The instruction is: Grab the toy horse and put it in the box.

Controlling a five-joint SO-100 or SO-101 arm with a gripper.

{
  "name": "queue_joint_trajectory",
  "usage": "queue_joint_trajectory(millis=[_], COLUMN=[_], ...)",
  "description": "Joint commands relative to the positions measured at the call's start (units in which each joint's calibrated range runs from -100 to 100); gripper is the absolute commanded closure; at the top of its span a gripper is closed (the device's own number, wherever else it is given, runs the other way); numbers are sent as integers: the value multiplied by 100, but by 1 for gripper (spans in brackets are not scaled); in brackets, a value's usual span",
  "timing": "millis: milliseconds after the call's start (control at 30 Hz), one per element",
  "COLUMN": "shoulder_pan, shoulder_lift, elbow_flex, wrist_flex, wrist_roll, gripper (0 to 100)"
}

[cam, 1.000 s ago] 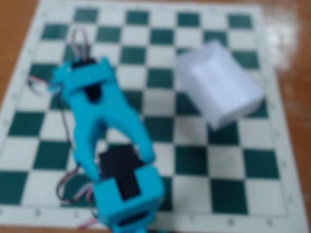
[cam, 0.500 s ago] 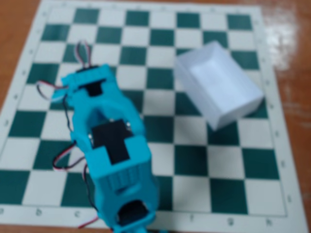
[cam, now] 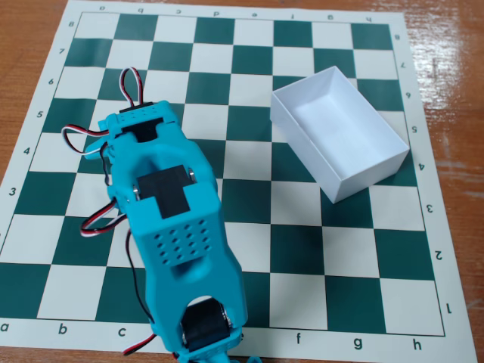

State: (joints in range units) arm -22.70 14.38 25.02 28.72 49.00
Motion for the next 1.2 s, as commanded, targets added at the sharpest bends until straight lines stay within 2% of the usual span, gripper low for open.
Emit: queue_joint_trajectory(millis=[0, 600, 633, 700, 733, 1167], shoulder_pan=[-15, -208, -215, -230, -237, -137], shoulder_lift=[93, 110, 84, 57, 57, -306], elbow_flex=[-395, -204, -176, -158, -149, 79], wrist_flex=[-65, -81, -81, -81, -90, -65], wrist_roll=[31, 1, 1, -43, -57, -33], gripper=[57, 60, 64, 95, 100, 100])
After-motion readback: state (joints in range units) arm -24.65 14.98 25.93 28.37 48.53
